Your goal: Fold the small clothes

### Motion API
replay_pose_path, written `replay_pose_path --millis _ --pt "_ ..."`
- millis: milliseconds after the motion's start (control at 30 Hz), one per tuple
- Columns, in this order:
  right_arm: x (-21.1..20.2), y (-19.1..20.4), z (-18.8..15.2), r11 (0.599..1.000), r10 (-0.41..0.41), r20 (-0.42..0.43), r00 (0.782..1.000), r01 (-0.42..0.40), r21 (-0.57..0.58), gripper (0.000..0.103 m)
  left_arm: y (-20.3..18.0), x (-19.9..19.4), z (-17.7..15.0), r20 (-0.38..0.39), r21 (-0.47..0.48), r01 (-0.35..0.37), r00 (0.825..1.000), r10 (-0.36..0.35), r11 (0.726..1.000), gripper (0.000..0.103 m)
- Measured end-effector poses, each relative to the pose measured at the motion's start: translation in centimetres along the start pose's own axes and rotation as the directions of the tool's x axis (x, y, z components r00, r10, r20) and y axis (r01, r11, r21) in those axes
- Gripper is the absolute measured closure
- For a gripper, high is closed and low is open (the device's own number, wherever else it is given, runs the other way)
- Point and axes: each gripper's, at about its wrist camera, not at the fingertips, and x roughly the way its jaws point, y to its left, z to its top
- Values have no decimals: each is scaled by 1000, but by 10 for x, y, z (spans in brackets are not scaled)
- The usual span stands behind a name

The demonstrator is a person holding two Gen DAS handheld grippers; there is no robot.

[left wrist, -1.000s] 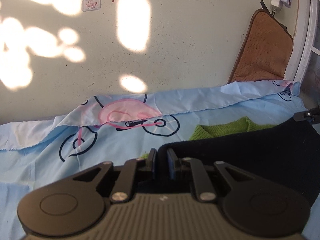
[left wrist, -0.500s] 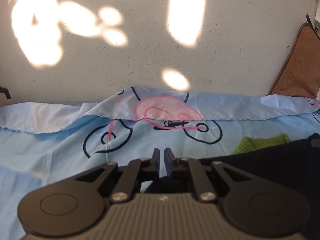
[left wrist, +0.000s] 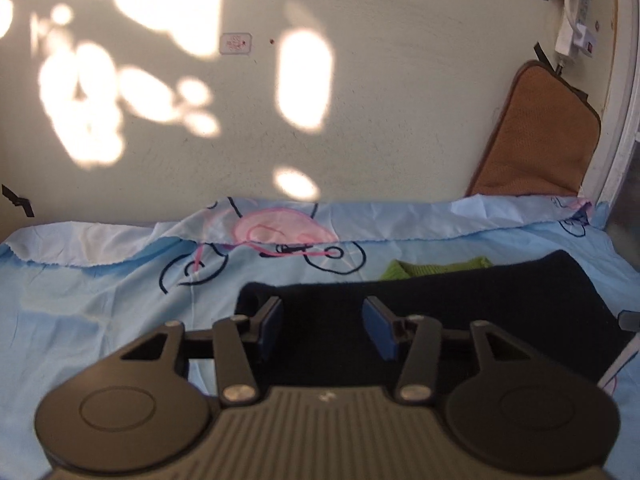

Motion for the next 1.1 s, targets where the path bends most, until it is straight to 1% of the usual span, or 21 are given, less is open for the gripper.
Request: replay_pose_path --millis 33,100,133,200,267,333,467,533,567,600,633,733,933,967,1033,1100 --pt "1 0 -6 1000 -6 -6 1000 6 9 89 -3 6 -2 -22 1 -9 1000 9 1000 58" --pt "-1 0 -13 1000 -15 8 1000 15 24 93 -4 23 -8 -74 -18 -25 997 24 1000 57" --pt "-5 -1 -16 999 -13 23 1000 12 39 94 -5 29 -10 -76 -21 -39 996 37 999 55" --pt "-11 -5 -21 997 -18 39 999 15 76 95 -10 35 -13 -57 5 -73 996 73 997 50" --pt "-8 -12 -28 994 -15 36 999 11 108 95 -15 39 -14 -49 12 -90 995 90 996 48" --pt "-7 -14 -31 992 -7 50 999 1 123 94 -19 42 -16 -38 31 -110 993 111 993 46" --pt "-10 -7 -31 995 -26 64 998 20 98 91 -23 40 -14 -44 34 -137 989 138 990 45" --pt "-18 -6 -33 993 -39 89 995 29 117 83 -26 35 -14 -49 36 -153 987 154 988 43" --pt "-26 -4 -36 992 -50 106 993 37 118 81 -27 32 -15 -50 38 -163 985 165 986 38" --pt "-31 -2 -37 992 -59 119 991 45 118 79 -29 29 -17 -50 38 -173 983 175 984 29" --pt "-37 0 -39 991 -66 130 989 51 121 79 -30 25 -18 -49 34 -181 982 182 983 25" --pt "-51 5 -45 990 -75 157 985 54 133 76 -33 13 -24 -39 15 -164 986 164 986 24" --pt "-65 13 -54 990 -69 166 984 47 132 72 -48 -14 -40 -2 -1 -134 991 134 991 21" --pt "-66 15 -55 990 -65 166 984 43 132 72 -50 -19 -44 4 -9 -131 991 131 991 20" --pt "-66 17 -58 991 -59 160 985 38 131 69 -52 -25 -50 14 -29 -127 992 127 991 14" --pt "-65 19 -61 991 -53 148 987 34 132 69 -54 -31 -57 19 -47 -121 992 122 992 12"
